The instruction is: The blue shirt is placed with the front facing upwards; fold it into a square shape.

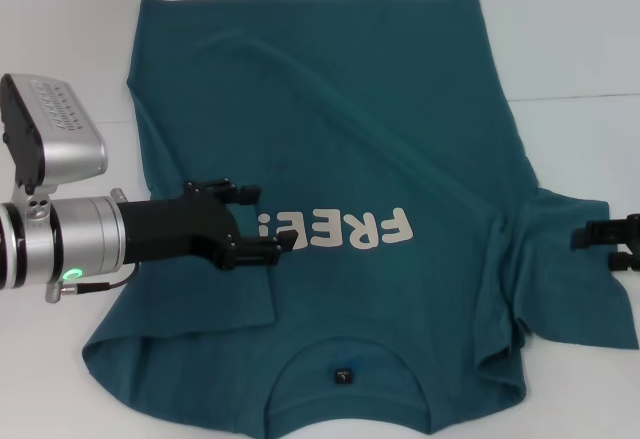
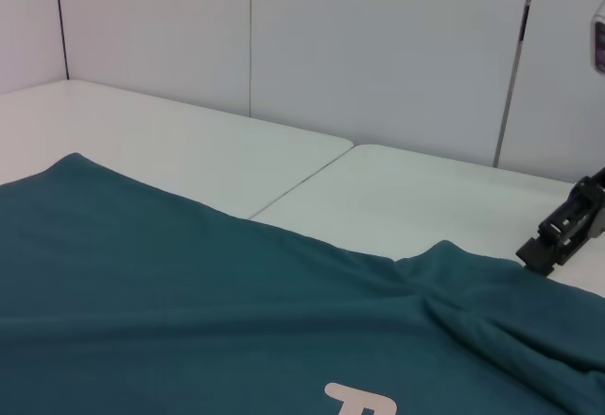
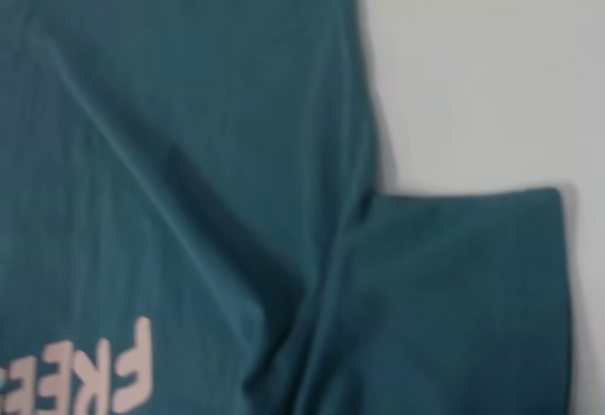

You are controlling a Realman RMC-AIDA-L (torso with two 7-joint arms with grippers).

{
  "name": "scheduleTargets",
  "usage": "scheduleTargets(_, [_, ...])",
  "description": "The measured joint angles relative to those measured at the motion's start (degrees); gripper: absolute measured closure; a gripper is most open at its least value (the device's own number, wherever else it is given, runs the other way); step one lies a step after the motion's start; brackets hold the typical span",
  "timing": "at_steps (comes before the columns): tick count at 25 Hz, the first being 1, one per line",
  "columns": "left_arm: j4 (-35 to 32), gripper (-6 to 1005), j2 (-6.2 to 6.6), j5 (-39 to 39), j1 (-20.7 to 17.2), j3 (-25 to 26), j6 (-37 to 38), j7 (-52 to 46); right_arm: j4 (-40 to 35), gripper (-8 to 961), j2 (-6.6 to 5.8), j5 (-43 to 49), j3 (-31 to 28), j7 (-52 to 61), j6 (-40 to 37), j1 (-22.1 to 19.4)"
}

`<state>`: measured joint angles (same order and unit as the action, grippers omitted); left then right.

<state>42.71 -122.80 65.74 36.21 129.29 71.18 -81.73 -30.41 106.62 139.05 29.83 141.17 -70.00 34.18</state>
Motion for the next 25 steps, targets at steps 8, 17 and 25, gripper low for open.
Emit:
scheduleTargets(8, [0.0, 160, 0.17, 0.0, 0.0, 0.0, 0.0, 0.0, 0.0, 132, -0.49, -3.4, -0.2, -0.4, -0.2, -1.0])
scheduleTargets(17, [0.0, 160, 0.2, -0.4, 0.3, 0.0, -0.4, 0.1, -0.5, 132, -1.24, -0.3, 0.4, 0.4, -0.9, -0.7])
scheduleTargets(25, [0.0, 160, 0.11, -0.5, 0.2, 0.0, -0.5, 0.1, -0.4, 132, -1.26, 2.1, 0.4, 0.9, 0.2, -0.3])
